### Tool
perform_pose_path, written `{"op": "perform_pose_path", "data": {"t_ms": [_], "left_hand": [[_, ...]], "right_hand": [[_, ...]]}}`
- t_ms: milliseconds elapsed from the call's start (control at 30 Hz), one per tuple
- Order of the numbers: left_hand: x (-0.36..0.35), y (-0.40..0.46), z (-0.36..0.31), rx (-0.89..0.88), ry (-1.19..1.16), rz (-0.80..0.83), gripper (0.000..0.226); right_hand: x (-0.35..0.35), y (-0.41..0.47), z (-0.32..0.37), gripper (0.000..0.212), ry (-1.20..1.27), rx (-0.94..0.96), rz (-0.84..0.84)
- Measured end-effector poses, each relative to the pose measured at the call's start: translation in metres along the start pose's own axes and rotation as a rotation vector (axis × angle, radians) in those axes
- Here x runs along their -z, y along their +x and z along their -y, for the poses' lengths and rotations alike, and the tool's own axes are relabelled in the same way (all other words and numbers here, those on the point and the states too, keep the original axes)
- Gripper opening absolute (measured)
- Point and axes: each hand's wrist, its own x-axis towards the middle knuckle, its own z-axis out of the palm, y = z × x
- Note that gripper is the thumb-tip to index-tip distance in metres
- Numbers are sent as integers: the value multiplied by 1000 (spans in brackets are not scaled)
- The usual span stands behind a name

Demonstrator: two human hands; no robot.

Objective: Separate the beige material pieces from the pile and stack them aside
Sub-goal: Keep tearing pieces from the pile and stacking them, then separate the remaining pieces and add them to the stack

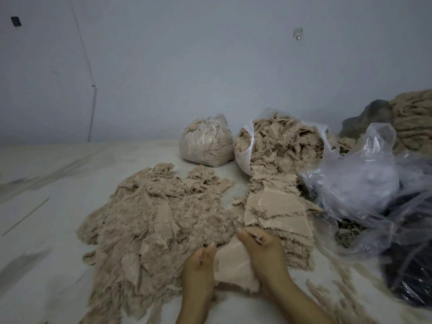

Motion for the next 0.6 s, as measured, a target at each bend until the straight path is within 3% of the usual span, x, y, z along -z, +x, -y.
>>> {"op": "perform_pose_path", "data": {"t_ms": [133, 200, 300, 400, 467, 533, 600], "left_hand": [[20, 9, 3, -9, 26, -121, 31], [24, 8, 2, -103, 132, -62, 33], [21, 4, 0, -121, 219, 87, 40], [14, 3, -13, -196, 265, 153, 34], [3, 3, -28, -164, 159, 164, 29], [-11, -1, -40, -63, -48, 229, 24], [-18, -1, -45, -77, -106, 216, 23]], "right_hand": [[26, 21, 16, 31, -10, -3, -6], [36, 35, 32, 26, -57, 13, 18], [43, 60, 62, 39, -70, 43, 10], [42, 71, 84, 30, 20, 4, 147], [35, 65, 86, 21, -9, -11, 263], [28, 57, 79, 26, -16, -39, 347], [23, 52, 74, 30, -19, -66, 339]]}}
